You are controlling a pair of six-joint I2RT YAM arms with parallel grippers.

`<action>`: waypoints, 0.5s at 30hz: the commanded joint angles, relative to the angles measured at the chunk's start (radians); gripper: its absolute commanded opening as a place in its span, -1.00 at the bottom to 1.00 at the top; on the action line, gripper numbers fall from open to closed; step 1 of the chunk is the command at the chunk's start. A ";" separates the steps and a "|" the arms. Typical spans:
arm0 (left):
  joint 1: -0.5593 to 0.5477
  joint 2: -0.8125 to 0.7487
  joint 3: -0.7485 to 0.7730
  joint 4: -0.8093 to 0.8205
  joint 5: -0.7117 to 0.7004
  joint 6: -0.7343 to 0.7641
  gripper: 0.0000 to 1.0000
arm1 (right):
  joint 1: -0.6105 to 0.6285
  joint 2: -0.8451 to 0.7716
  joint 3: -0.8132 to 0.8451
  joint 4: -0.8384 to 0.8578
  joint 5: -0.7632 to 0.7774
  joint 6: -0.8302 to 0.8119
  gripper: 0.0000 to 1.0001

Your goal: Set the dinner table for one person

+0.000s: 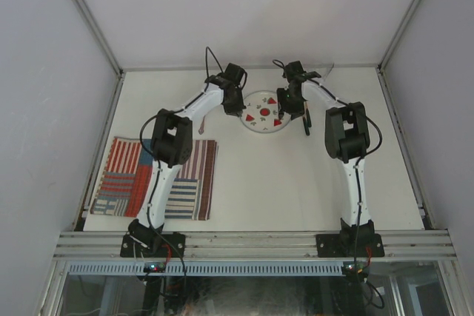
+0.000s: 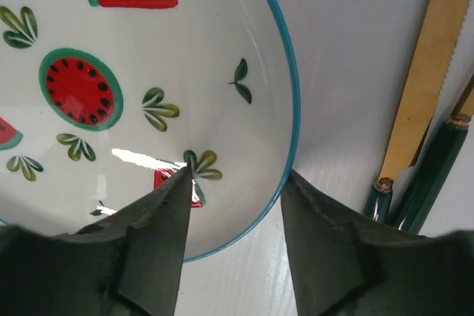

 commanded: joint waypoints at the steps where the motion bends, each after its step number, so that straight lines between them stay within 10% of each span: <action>1: -0.002 0.020 0.053 0.006 -0.005 0.004 -1.00 | 0.014 0.027 0.021 0.019 -0.010 -0.007 -0.11; 9: -0.002 0.007 0.031 0.013 -0.008 0.021 -1.00 | 0.024 0.028 0.017 0.010 -0.016 -0.008 -1.00; 15: -0.002 -0.059 -0.085 0.039 -0.009 0.030 -1.00 | 0.054 0.005 -0.029 0.031 -0.031 -0.009 -1.00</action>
